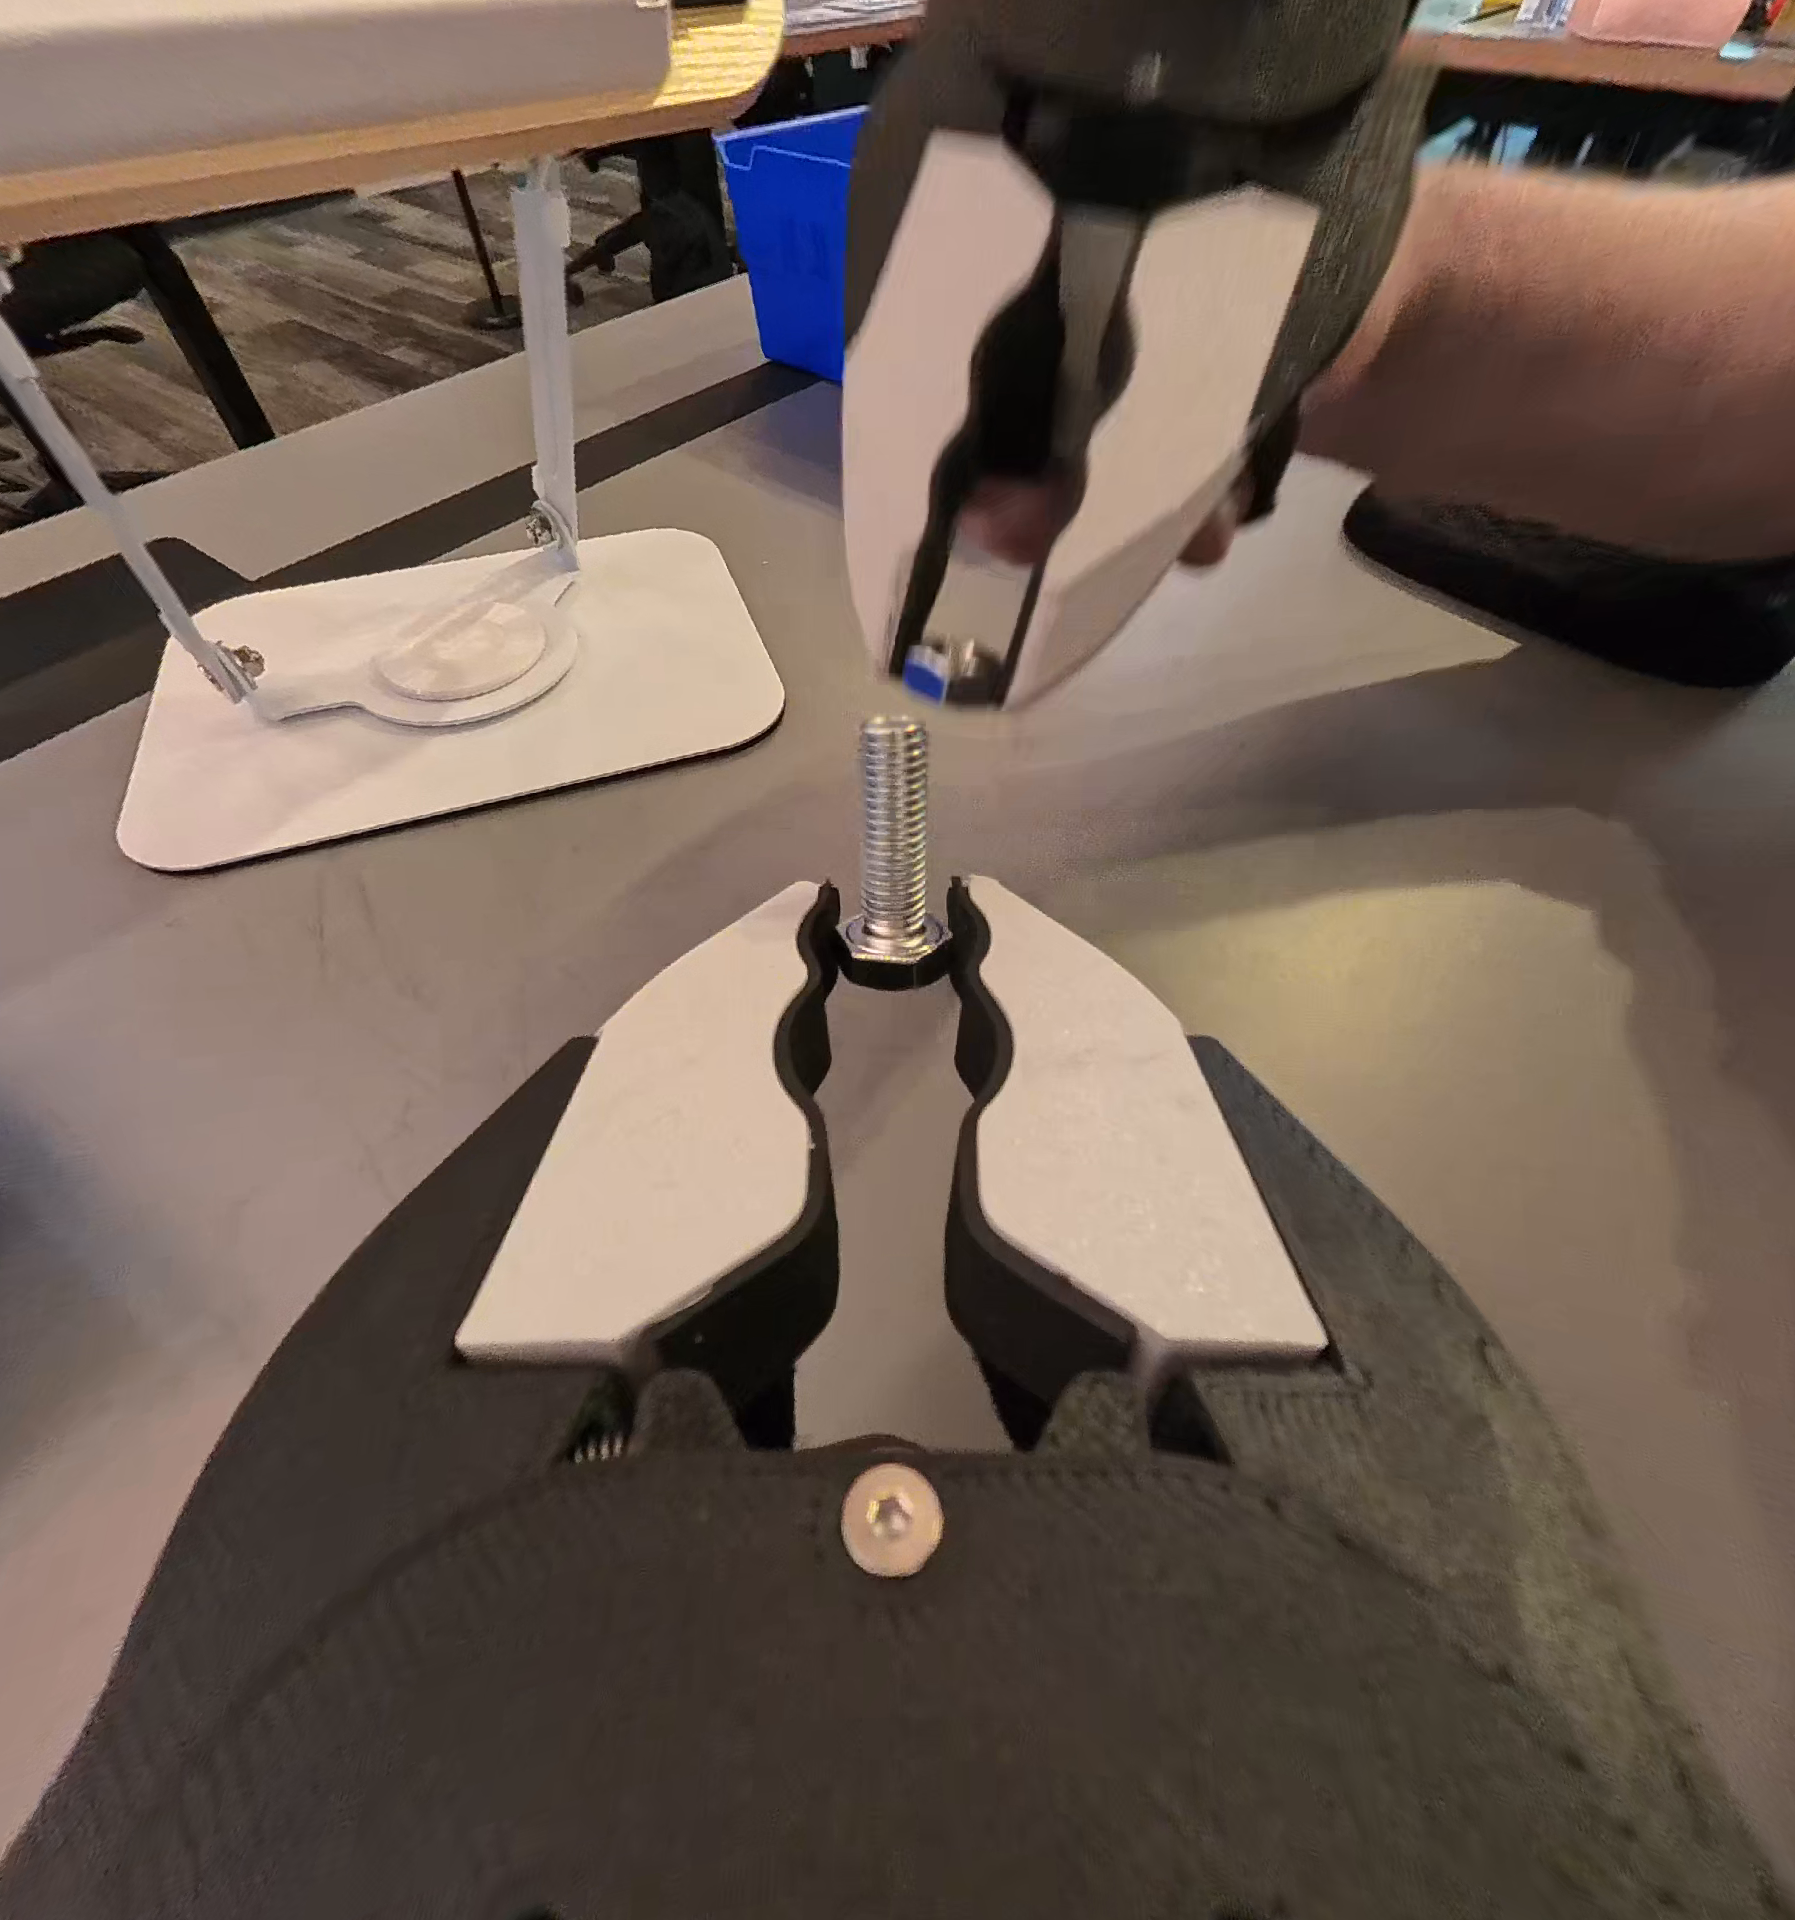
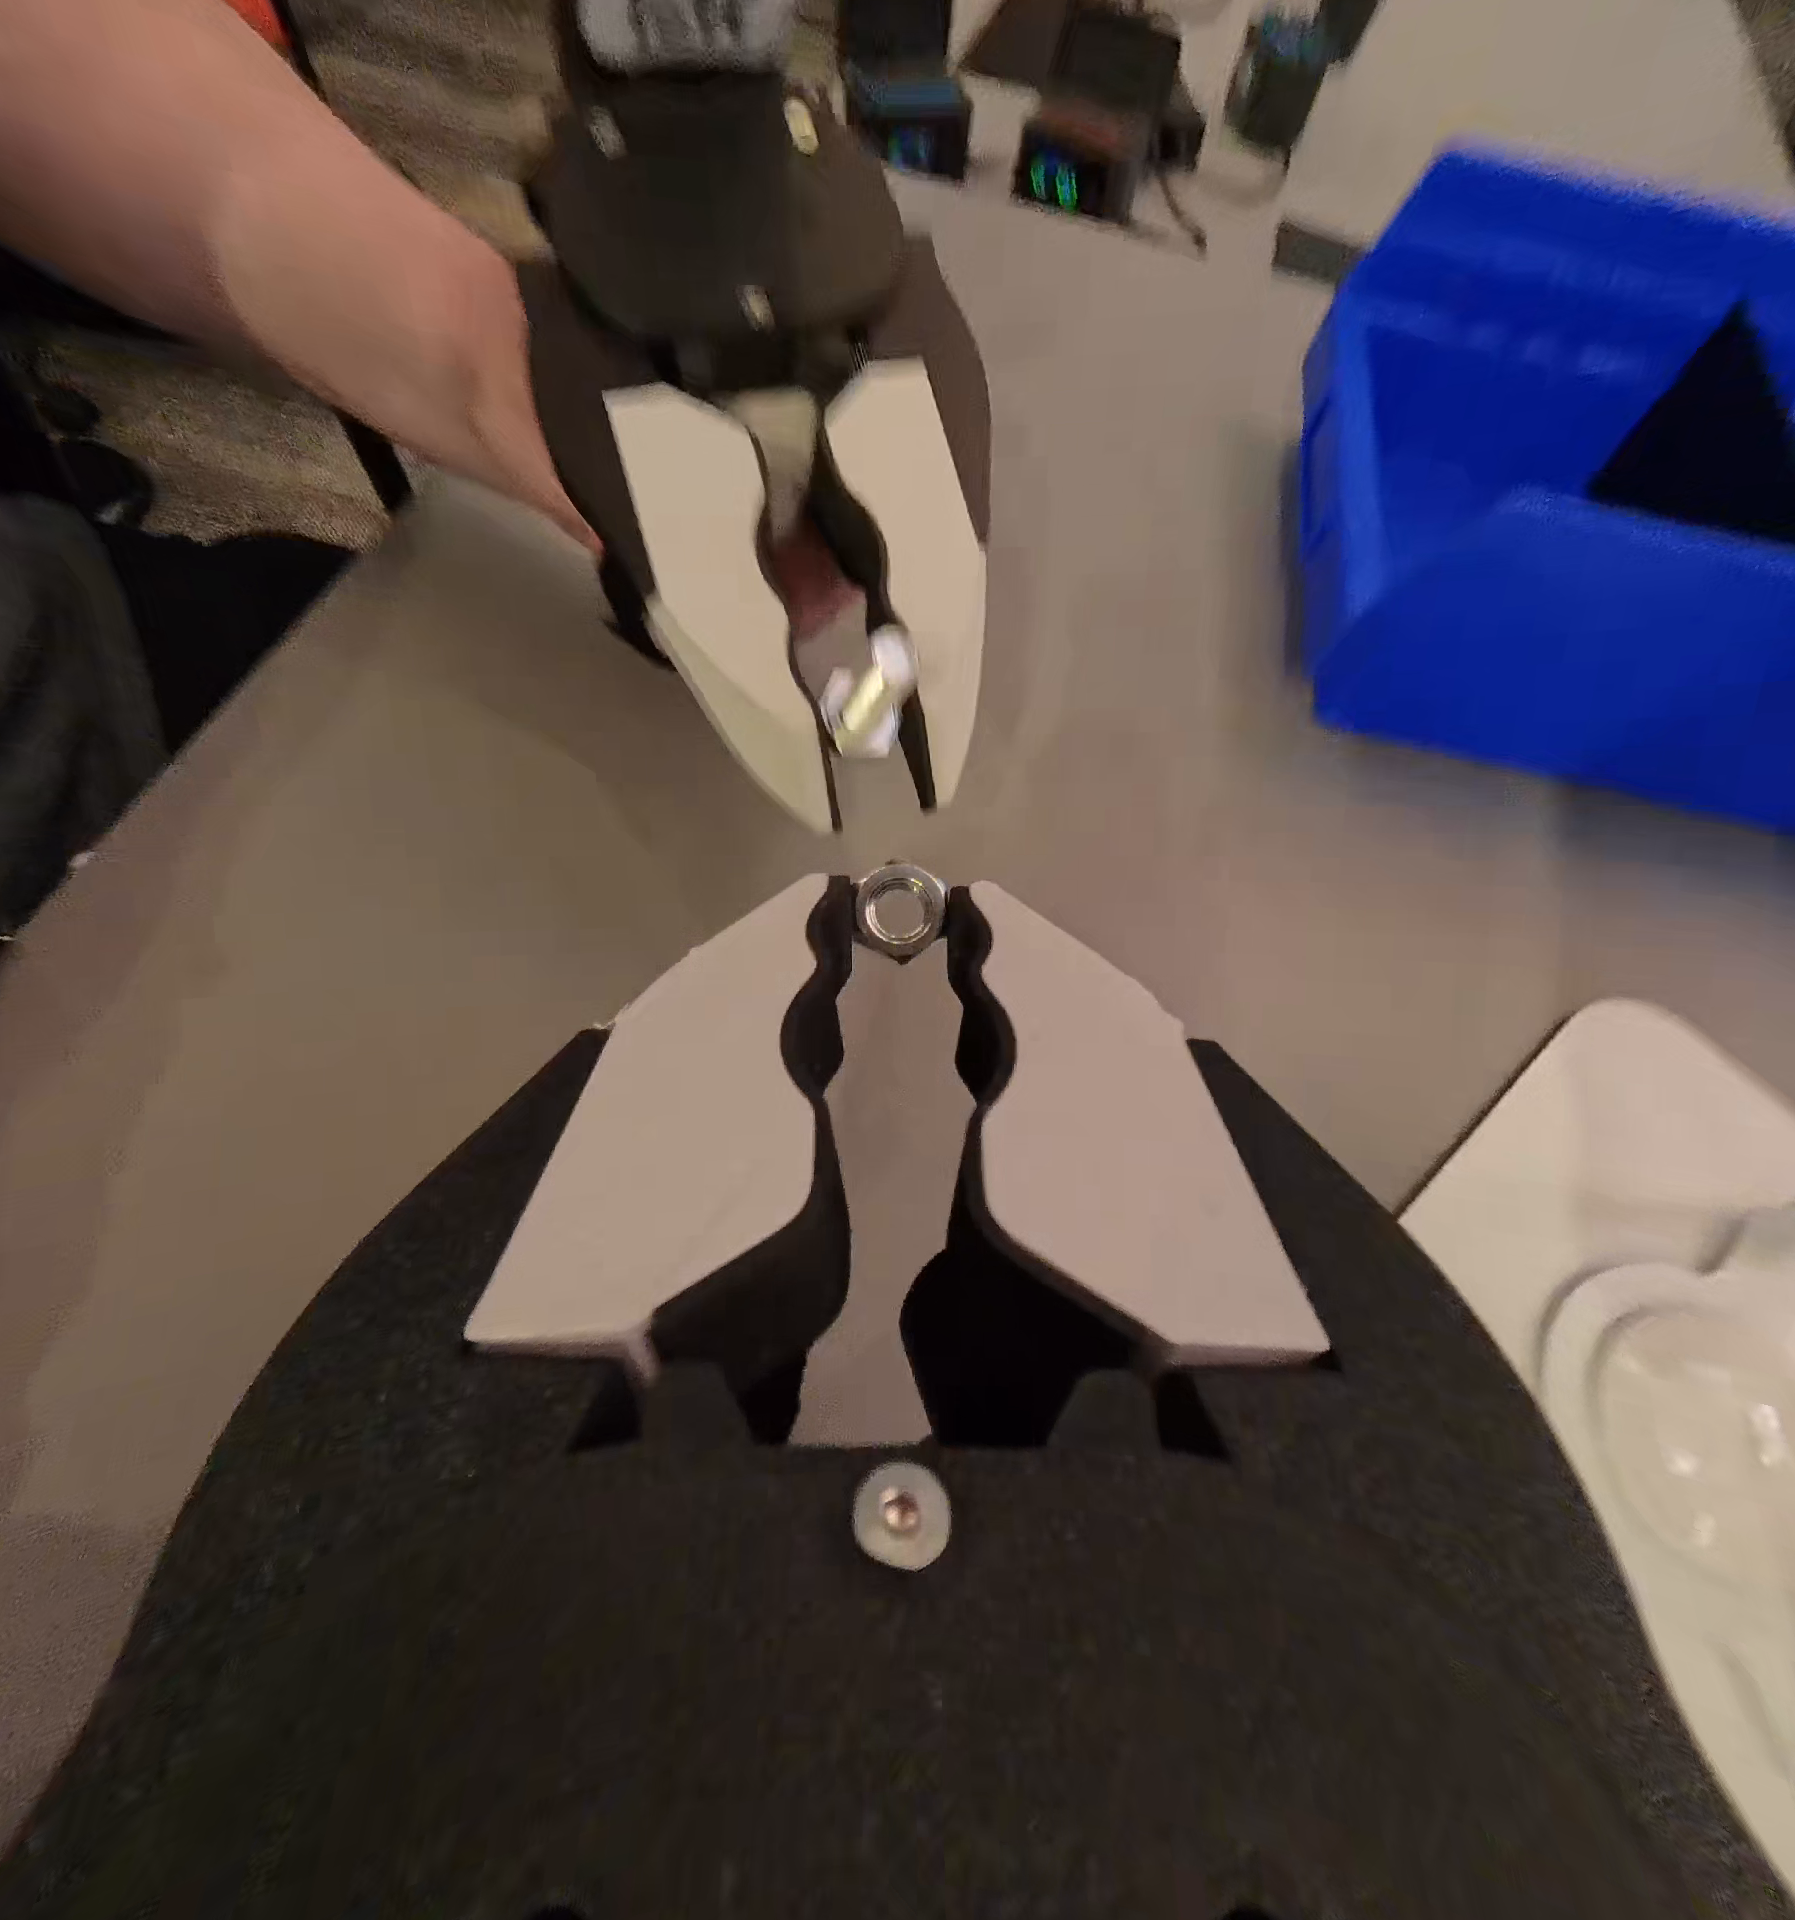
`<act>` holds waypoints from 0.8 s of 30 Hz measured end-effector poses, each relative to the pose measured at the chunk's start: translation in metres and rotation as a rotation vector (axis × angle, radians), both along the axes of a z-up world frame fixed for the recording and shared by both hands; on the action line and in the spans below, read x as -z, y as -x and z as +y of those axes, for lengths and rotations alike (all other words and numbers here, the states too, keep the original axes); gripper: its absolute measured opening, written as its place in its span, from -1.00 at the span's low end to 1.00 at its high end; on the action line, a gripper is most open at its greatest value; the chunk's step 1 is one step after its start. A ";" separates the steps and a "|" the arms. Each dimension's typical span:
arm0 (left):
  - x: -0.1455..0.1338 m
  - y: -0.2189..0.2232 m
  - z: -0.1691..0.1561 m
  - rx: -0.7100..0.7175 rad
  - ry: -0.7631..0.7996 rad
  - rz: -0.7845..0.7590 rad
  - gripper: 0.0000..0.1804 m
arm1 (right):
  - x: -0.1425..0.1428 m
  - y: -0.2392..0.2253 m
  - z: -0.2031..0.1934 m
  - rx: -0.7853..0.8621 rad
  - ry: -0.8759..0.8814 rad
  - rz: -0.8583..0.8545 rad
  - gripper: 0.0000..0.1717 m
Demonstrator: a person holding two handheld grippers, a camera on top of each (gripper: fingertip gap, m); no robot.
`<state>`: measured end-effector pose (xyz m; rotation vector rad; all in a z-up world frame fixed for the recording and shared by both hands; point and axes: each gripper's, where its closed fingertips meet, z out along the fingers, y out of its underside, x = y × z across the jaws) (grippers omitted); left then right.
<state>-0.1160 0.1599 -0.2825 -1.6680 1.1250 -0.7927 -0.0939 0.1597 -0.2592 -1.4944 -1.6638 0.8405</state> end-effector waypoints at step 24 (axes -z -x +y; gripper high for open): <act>-0.014 -0.015 -0.019 0.073 -0.071 0.012 -0.78 | -0.032 0.022 -0.026 -0.186 -0.004 0.053 -0.80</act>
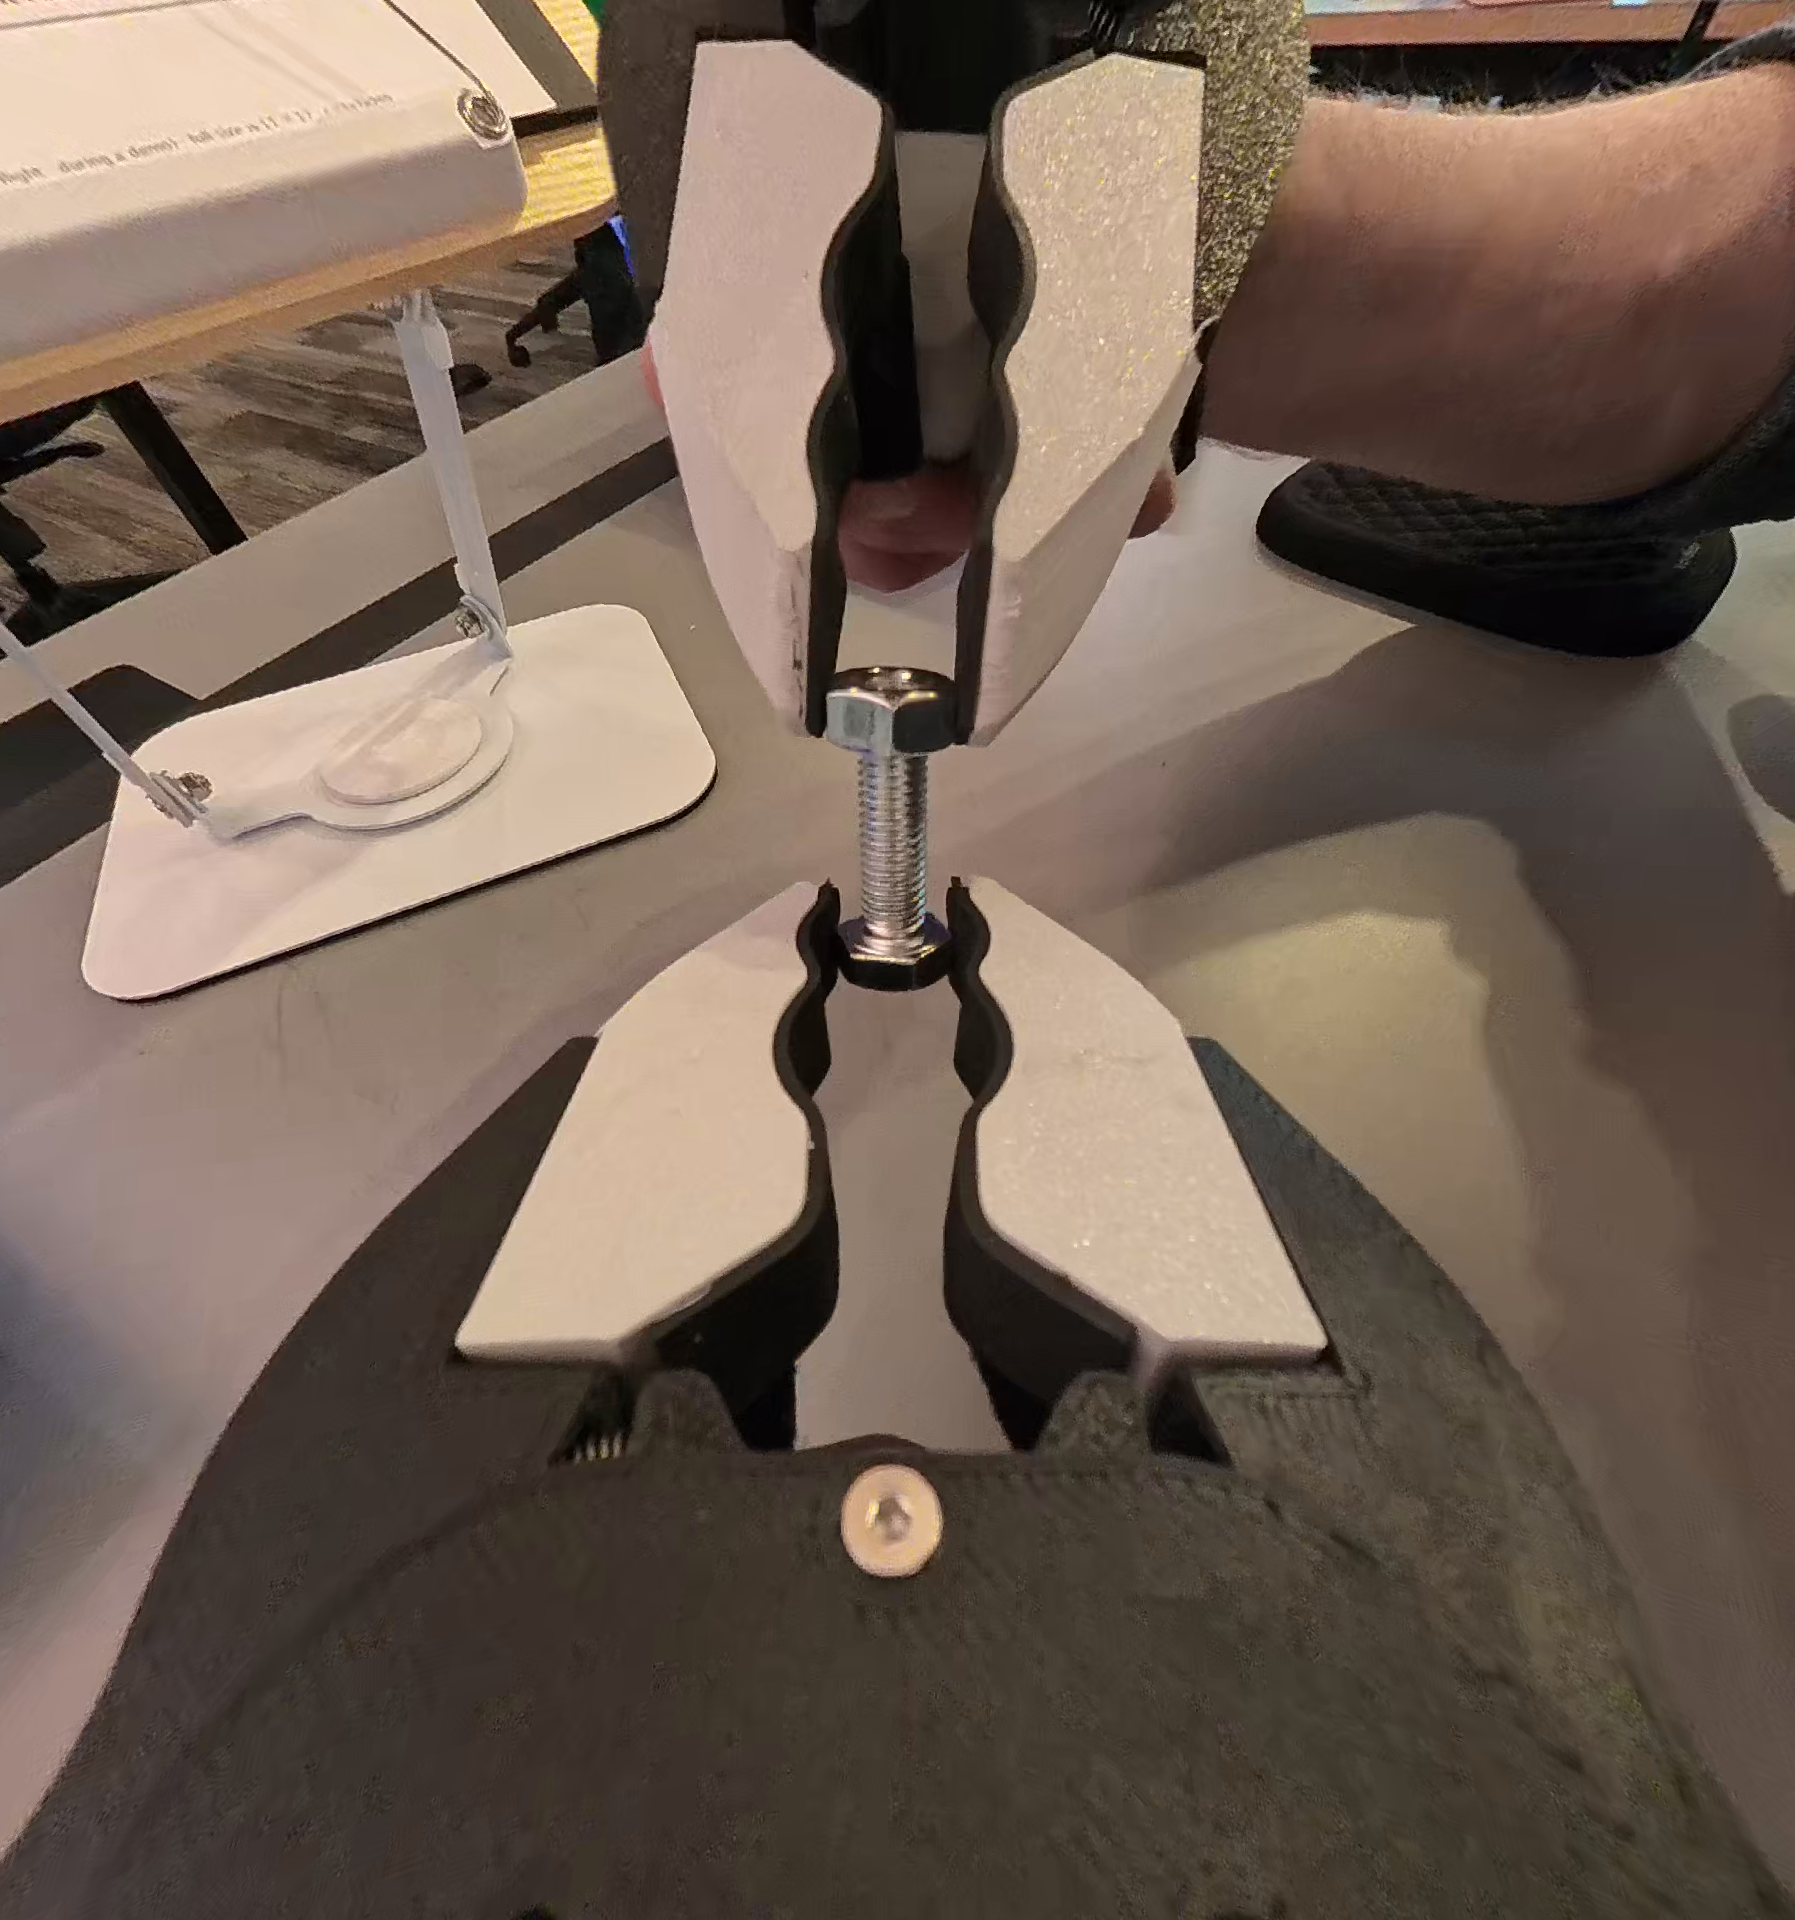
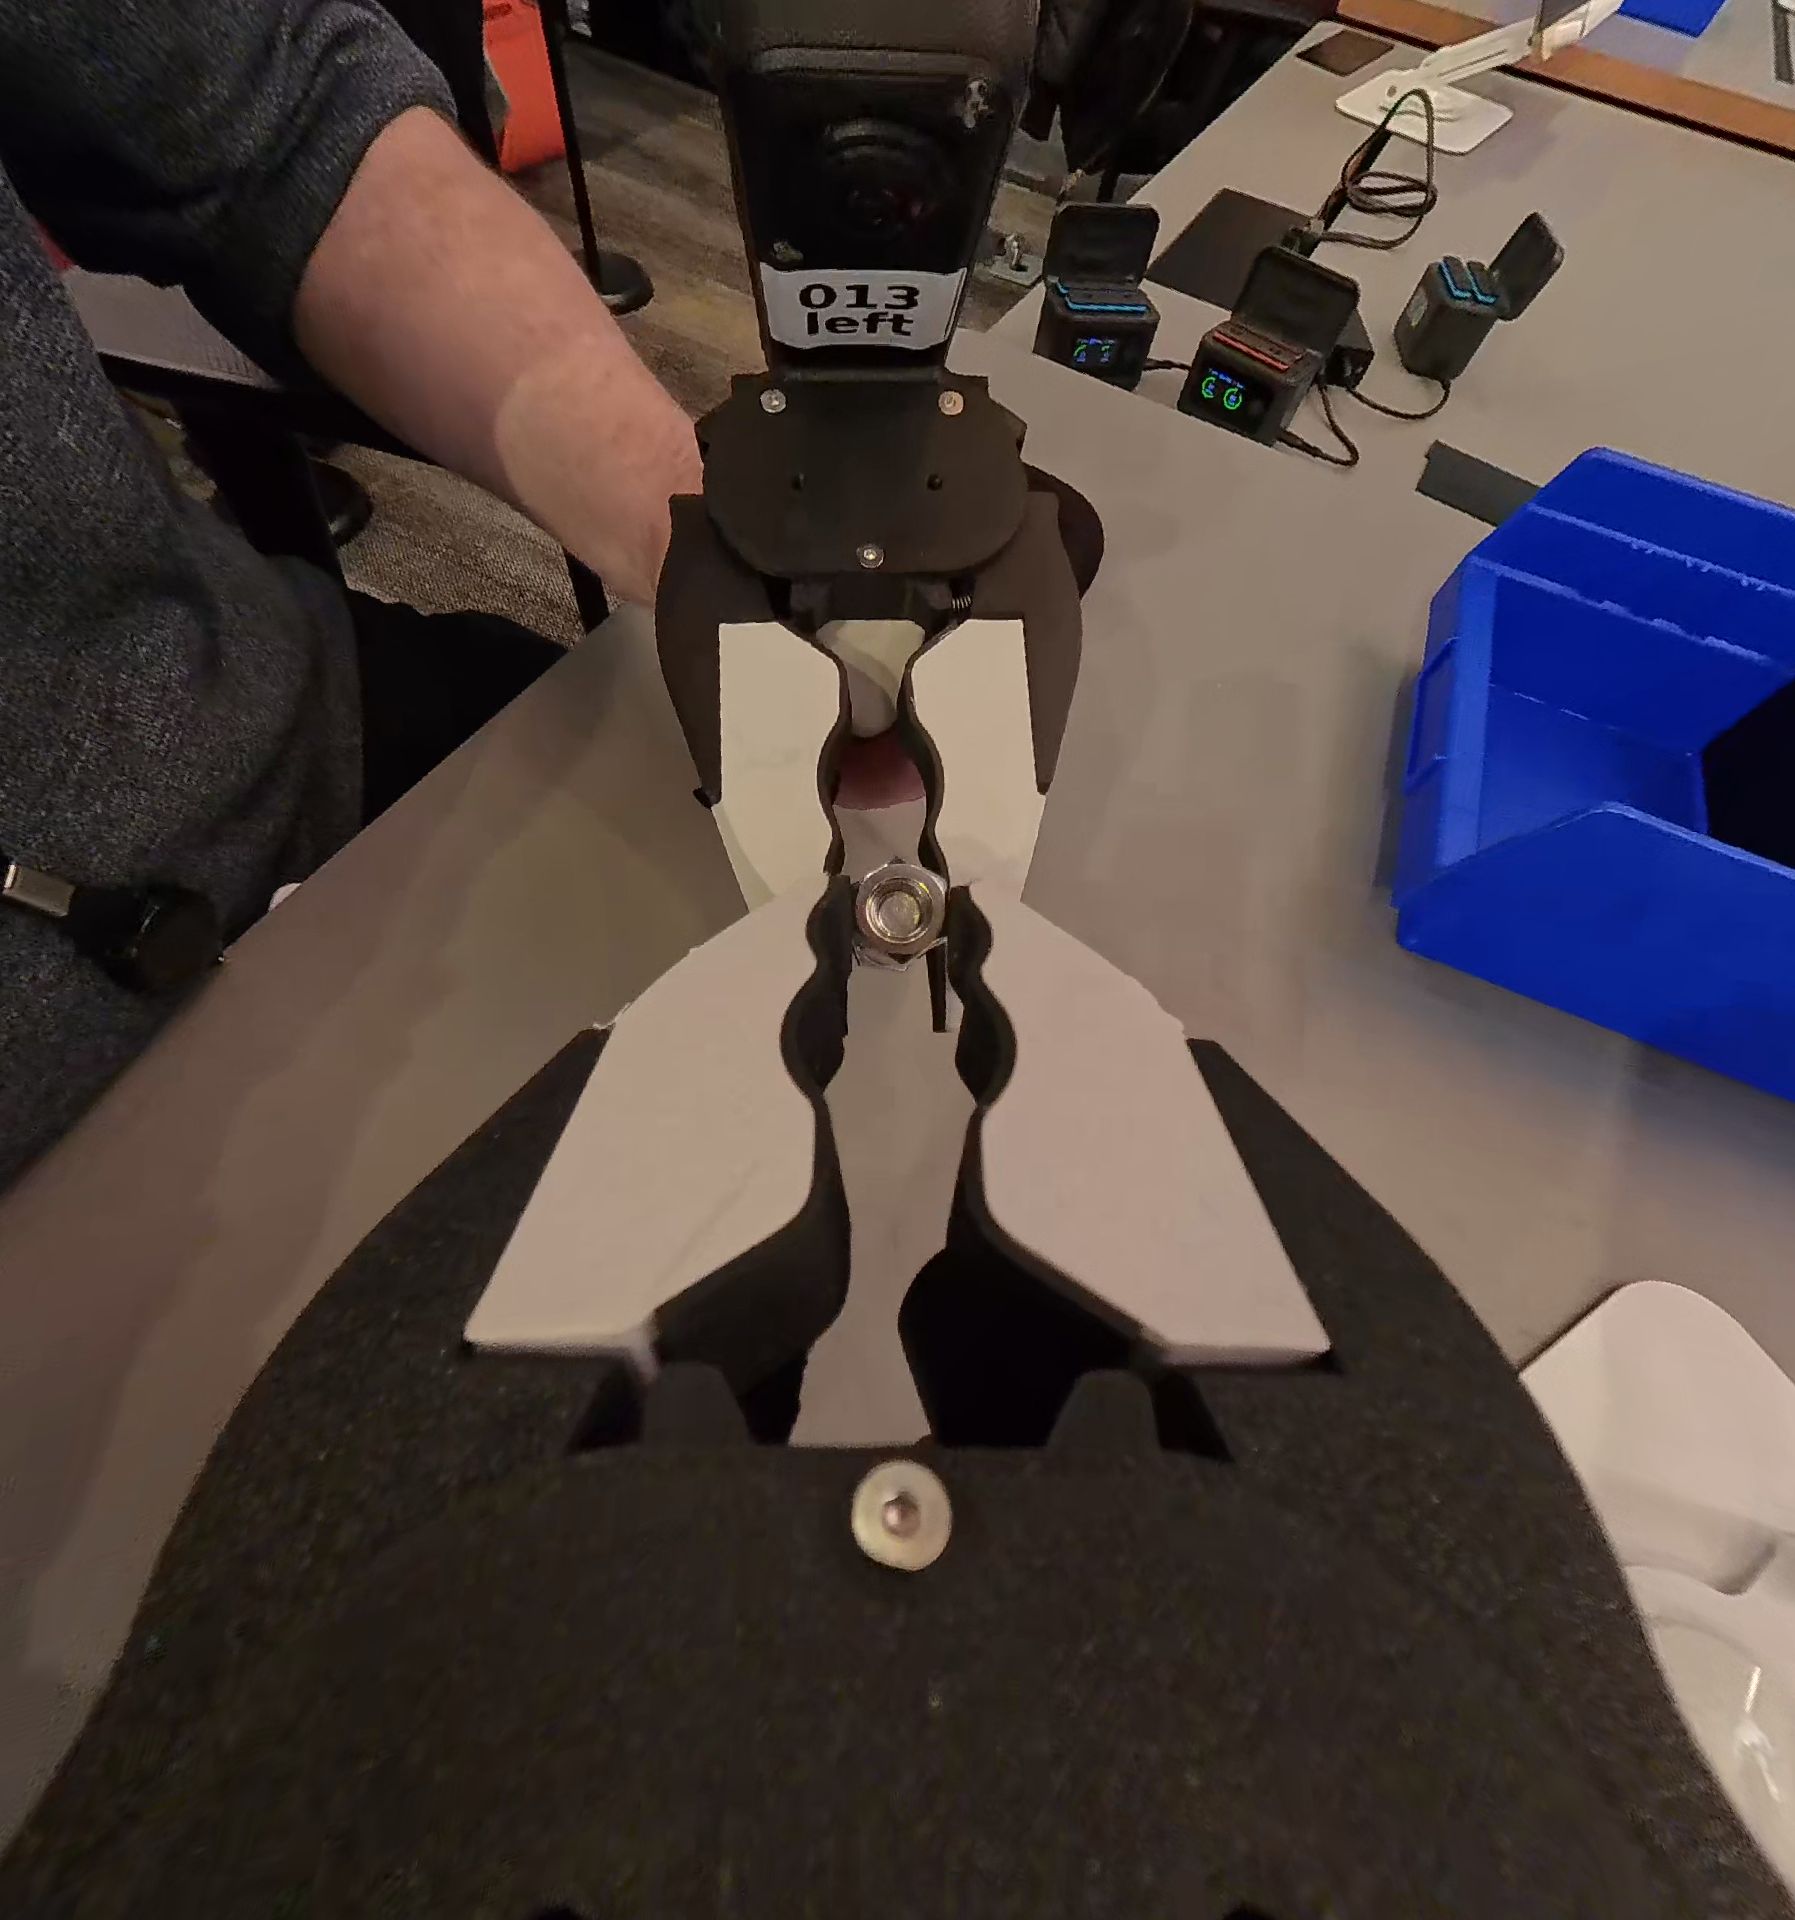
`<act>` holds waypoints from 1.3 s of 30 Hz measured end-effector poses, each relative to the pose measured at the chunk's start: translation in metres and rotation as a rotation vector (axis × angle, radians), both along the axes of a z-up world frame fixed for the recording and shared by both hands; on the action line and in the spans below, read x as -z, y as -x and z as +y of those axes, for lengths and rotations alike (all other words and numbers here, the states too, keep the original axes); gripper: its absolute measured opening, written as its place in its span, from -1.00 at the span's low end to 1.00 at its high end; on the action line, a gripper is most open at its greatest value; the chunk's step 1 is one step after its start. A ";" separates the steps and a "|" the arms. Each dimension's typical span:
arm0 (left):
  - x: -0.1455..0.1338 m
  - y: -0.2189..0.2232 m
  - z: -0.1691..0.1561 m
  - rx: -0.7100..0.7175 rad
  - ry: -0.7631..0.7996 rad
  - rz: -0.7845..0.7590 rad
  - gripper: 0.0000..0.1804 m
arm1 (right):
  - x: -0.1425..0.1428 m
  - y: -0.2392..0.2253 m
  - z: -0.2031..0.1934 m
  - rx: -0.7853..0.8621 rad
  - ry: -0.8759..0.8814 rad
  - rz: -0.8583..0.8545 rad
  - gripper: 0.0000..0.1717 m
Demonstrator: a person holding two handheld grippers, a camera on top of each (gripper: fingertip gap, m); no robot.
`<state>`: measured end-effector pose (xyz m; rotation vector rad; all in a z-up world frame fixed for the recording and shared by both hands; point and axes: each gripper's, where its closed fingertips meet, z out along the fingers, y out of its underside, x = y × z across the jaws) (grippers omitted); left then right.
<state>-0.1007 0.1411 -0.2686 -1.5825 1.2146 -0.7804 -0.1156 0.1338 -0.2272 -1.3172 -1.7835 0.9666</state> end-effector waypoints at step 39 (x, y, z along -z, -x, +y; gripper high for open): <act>-0.006 0.005 0.020 -0.168 -0.050 -0.045 -0.79 | -0.003 0.003 0.020 0.396 0.207 0.103 -0.80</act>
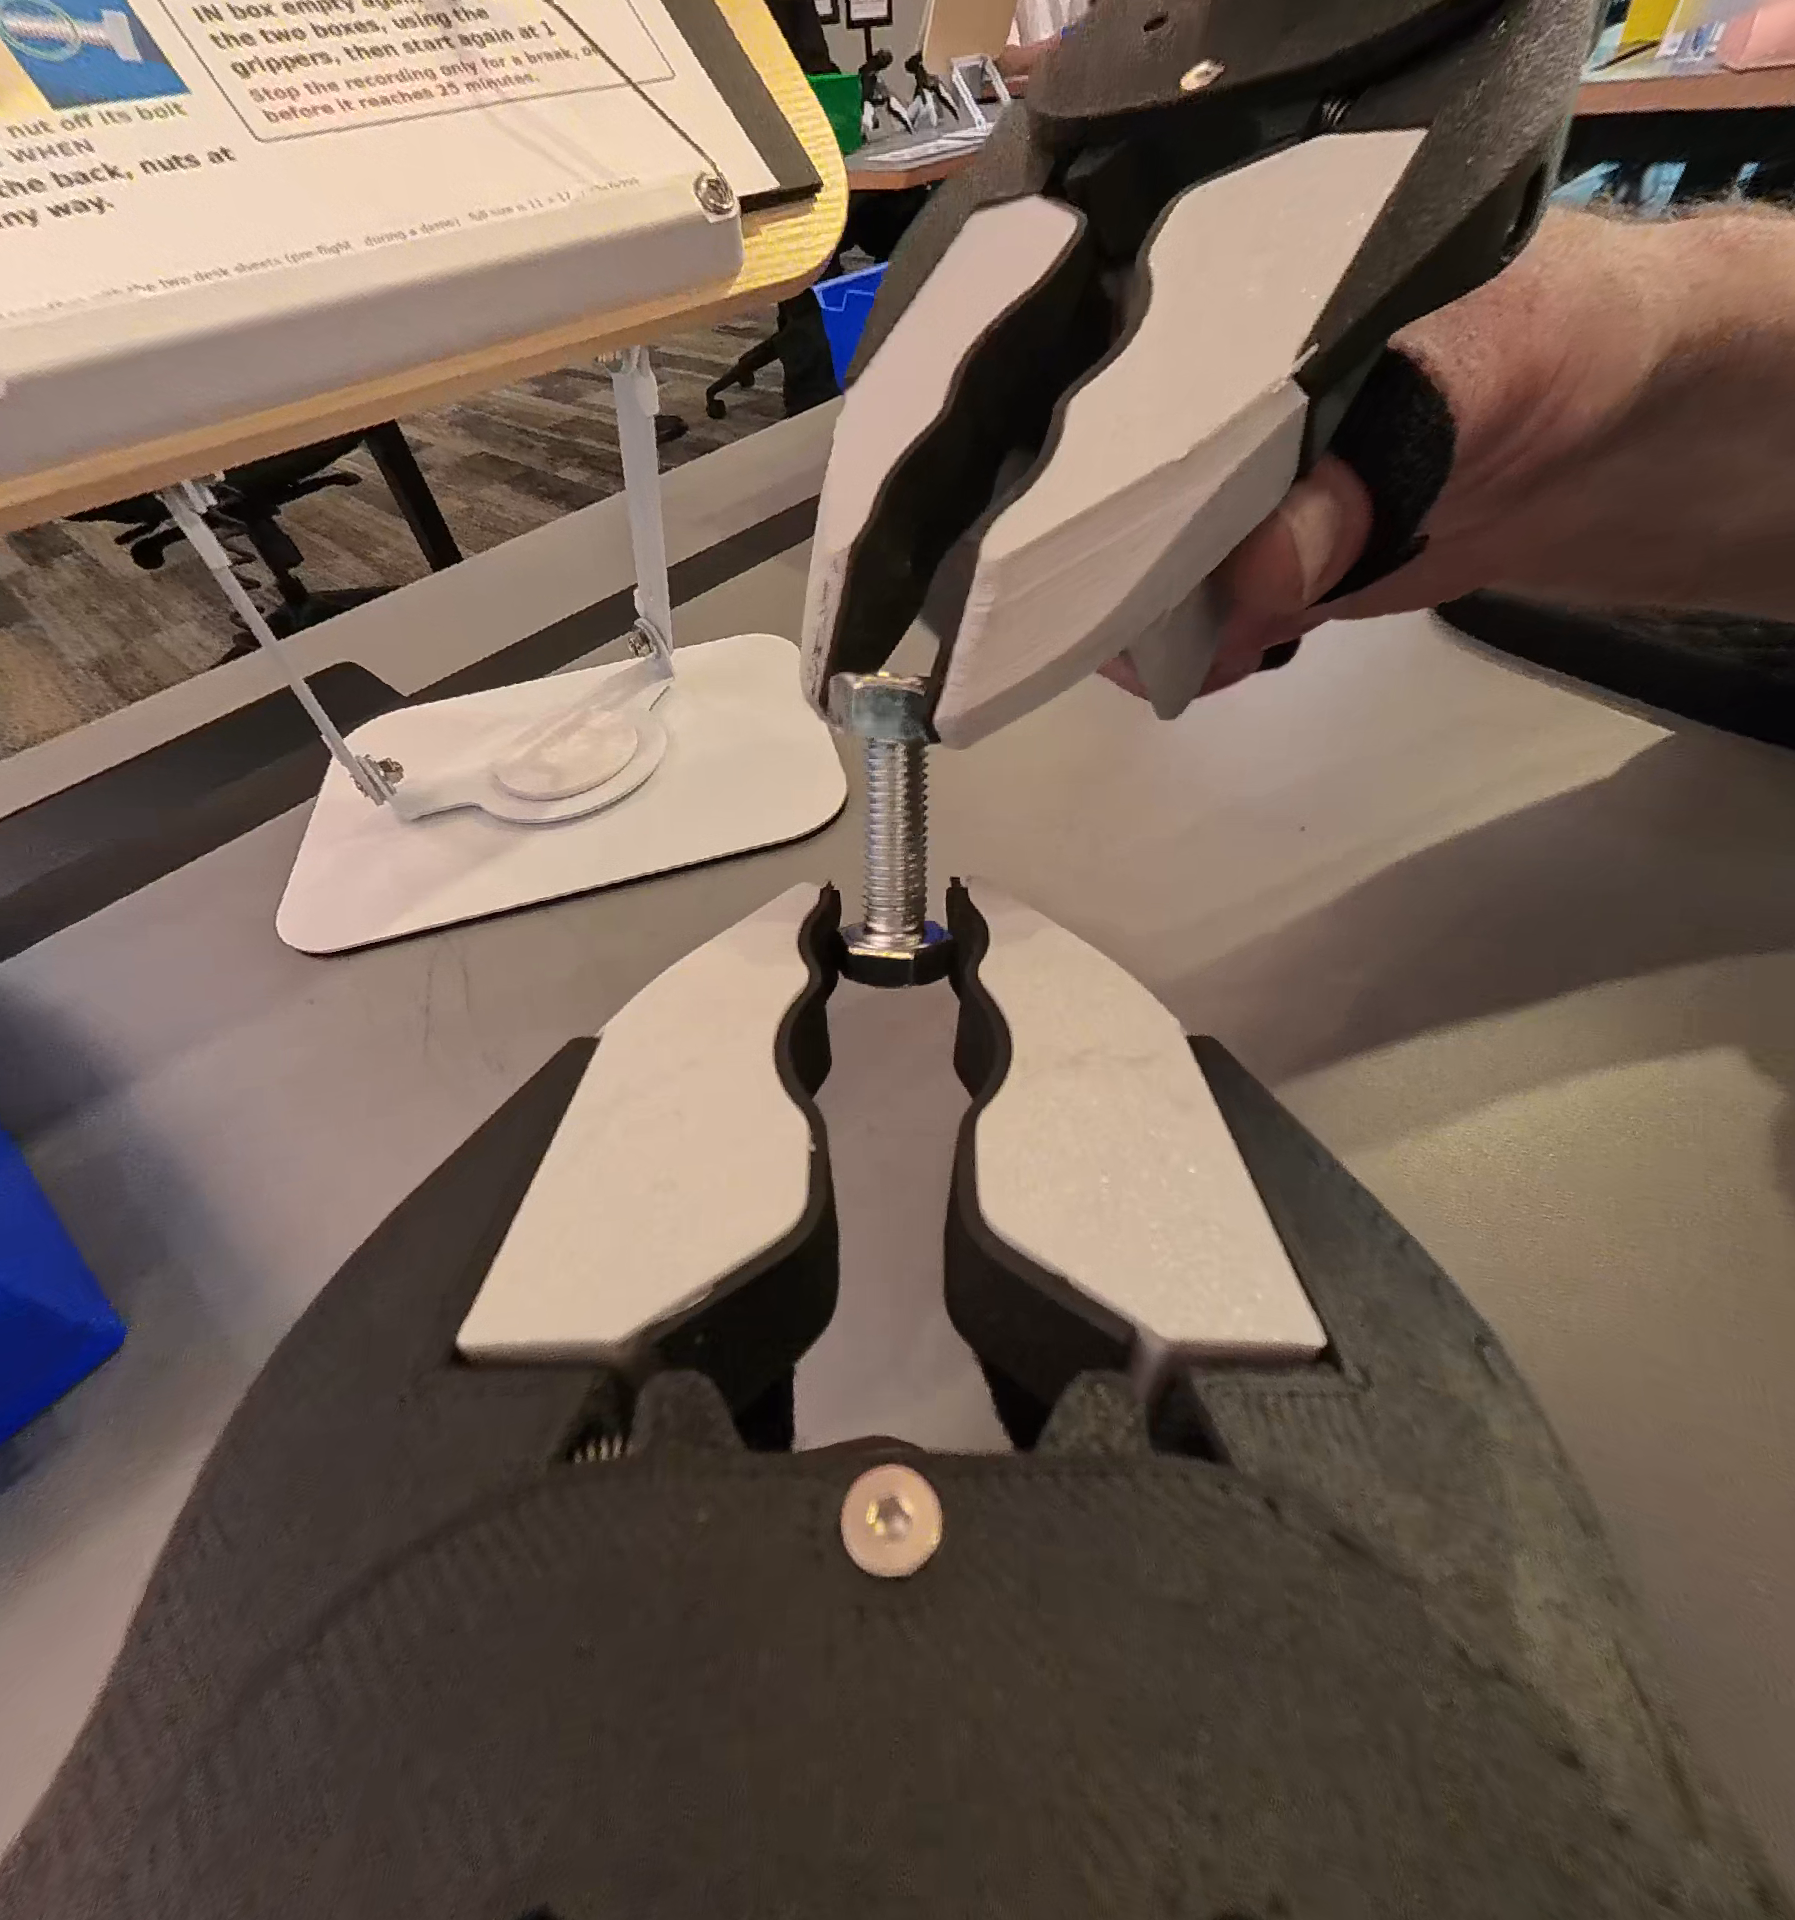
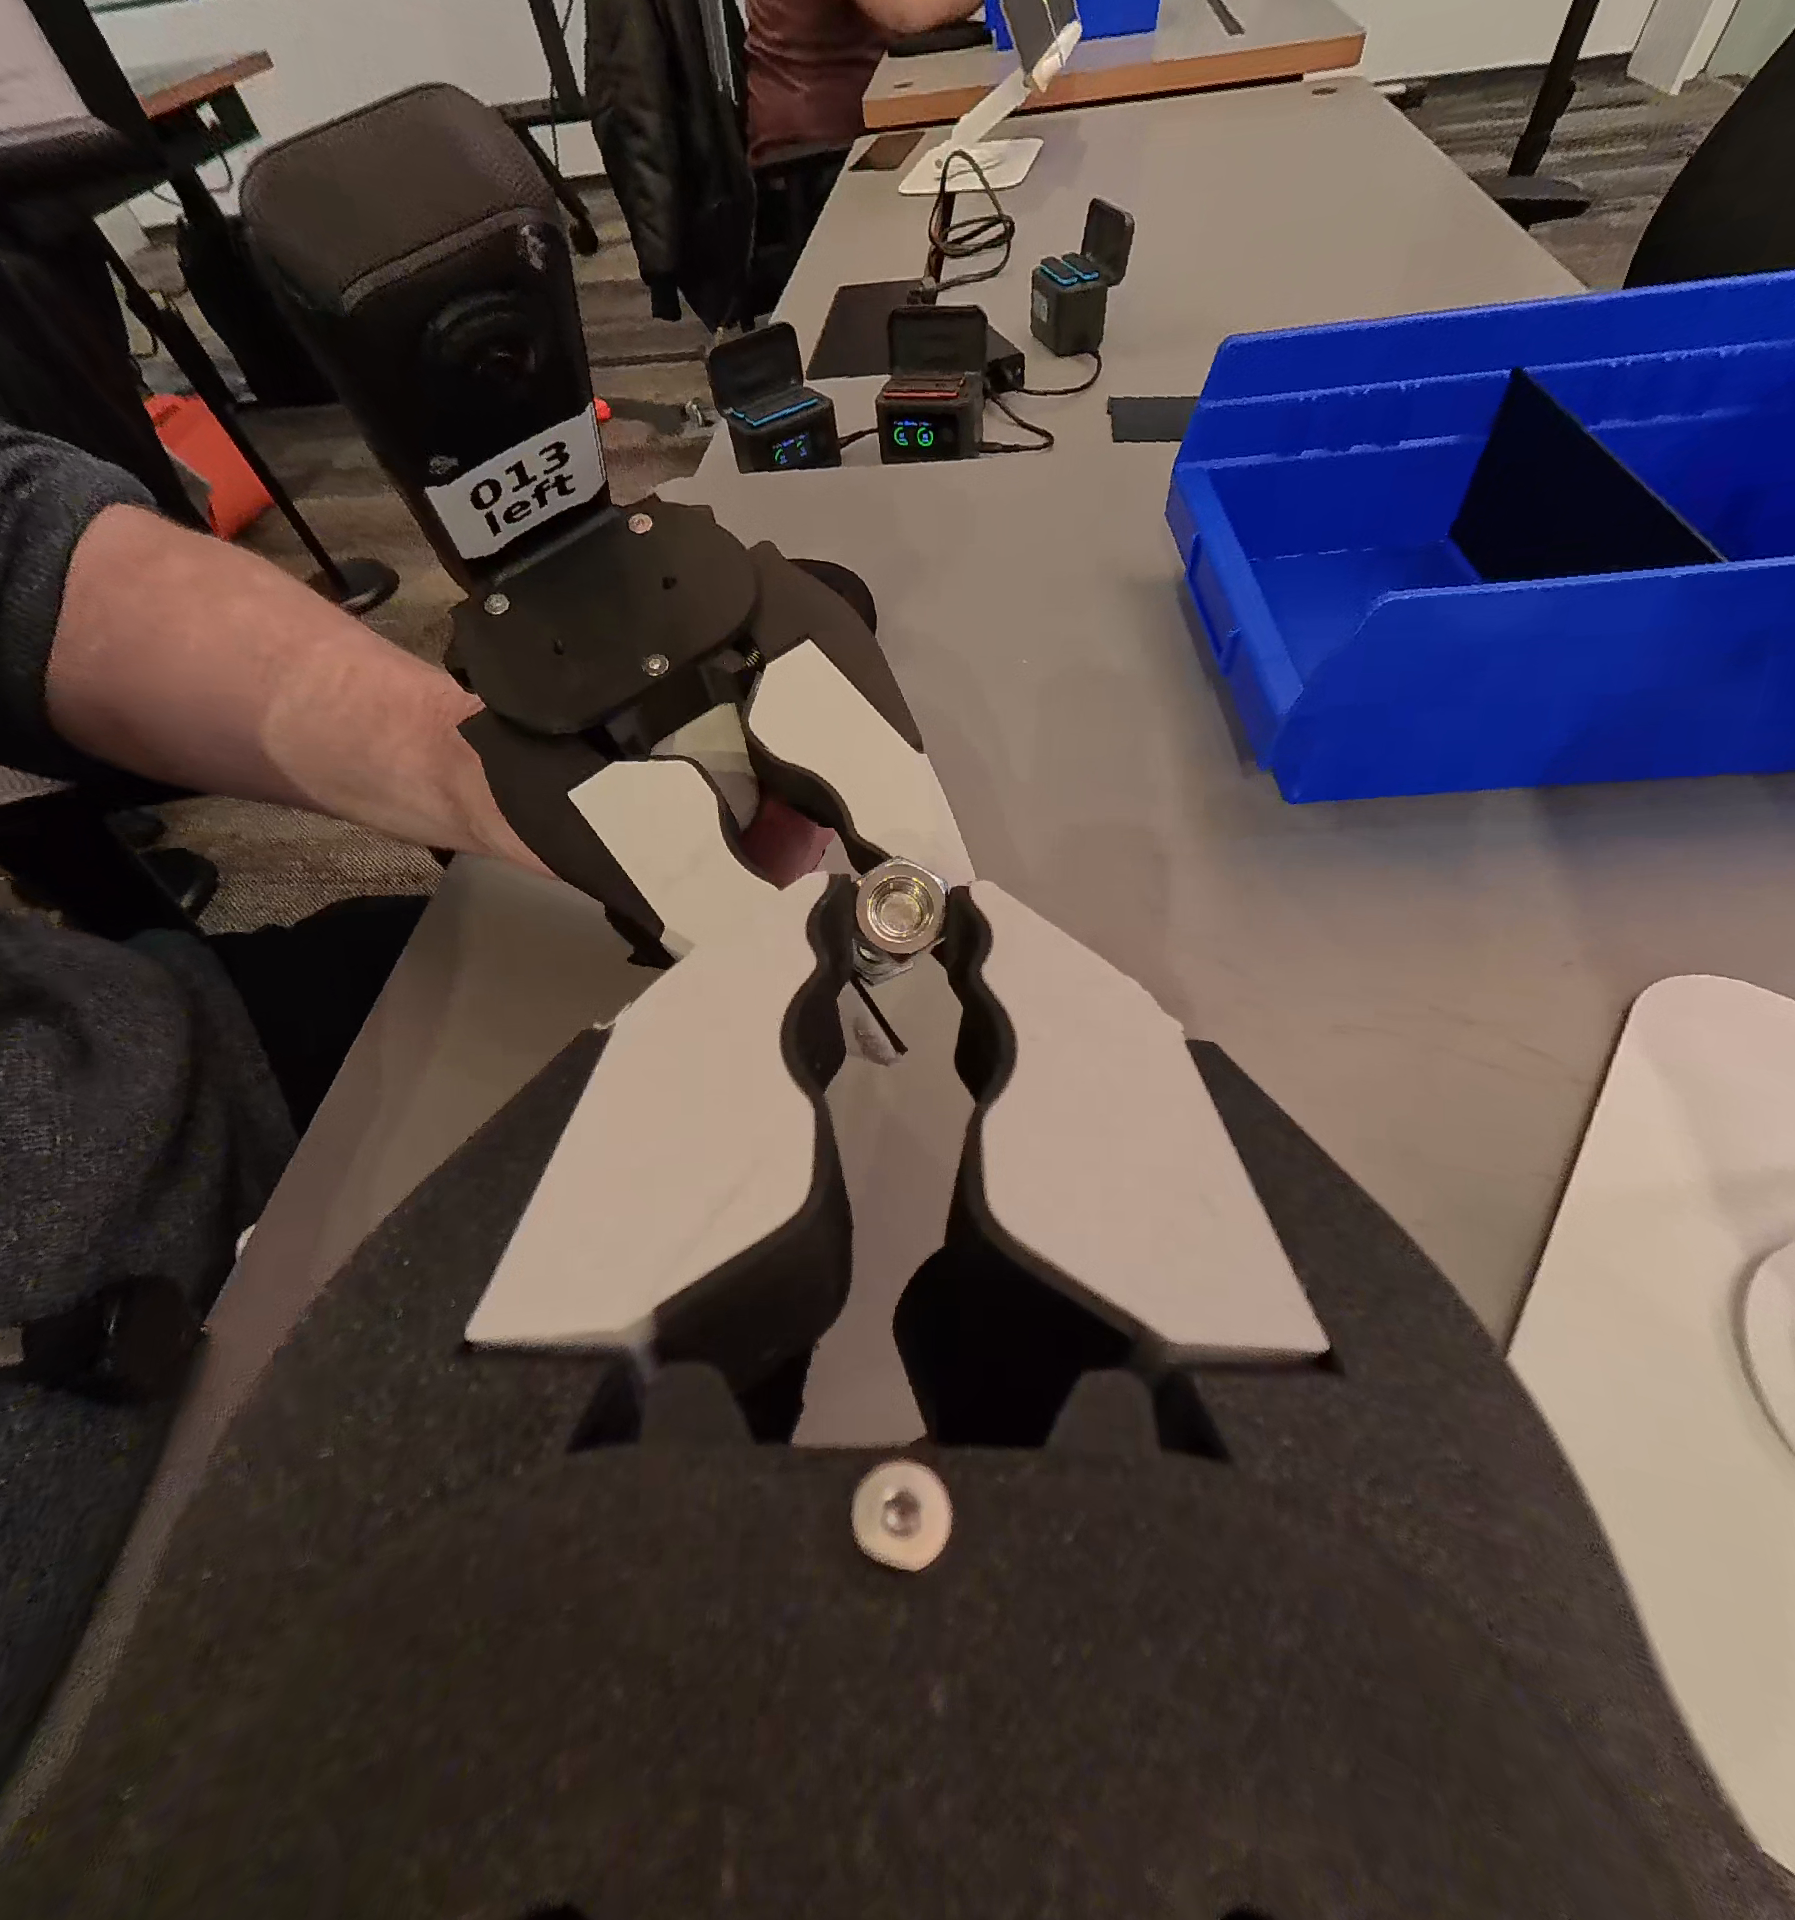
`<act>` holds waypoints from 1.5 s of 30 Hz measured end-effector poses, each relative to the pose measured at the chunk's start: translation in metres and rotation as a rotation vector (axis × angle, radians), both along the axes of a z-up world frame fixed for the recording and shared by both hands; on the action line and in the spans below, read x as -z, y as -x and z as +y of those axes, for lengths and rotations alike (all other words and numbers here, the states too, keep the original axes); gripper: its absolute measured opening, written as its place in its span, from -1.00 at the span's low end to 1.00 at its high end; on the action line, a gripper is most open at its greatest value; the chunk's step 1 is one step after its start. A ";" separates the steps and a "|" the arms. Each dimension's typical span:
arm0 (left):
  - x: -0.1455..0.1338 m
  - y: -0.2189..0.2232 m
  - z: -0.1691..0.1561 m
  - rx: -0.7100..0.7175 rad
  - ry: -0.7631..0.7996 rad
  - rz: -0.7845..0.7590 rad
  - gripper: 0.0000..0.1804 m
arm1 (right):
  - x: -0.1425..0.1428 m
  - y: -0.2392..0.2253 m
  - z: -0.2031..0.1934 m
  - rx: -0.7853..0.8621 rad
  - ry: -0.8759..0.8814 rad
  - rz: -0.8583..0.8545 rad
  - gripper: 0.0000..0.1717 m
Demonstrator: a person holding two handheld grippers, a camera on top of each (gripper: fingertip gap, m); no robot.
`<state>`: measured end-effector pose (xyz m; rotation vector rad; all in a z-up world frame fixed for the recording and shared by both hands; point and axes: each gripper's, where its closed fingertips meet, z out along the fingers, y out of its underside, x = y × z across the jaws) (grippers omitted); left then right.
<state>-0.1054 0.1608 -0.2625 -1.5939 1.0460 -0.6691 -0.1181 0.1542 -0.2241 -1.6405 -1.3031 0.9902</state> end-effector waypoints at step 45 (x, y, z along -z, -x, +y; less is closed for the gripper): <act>0.000 -0.007 -0.006 0.045 -0.005 0.003 -0.79 | 0.004 0.007 -0.010 -0.110 -0.068 -0.154 -0.79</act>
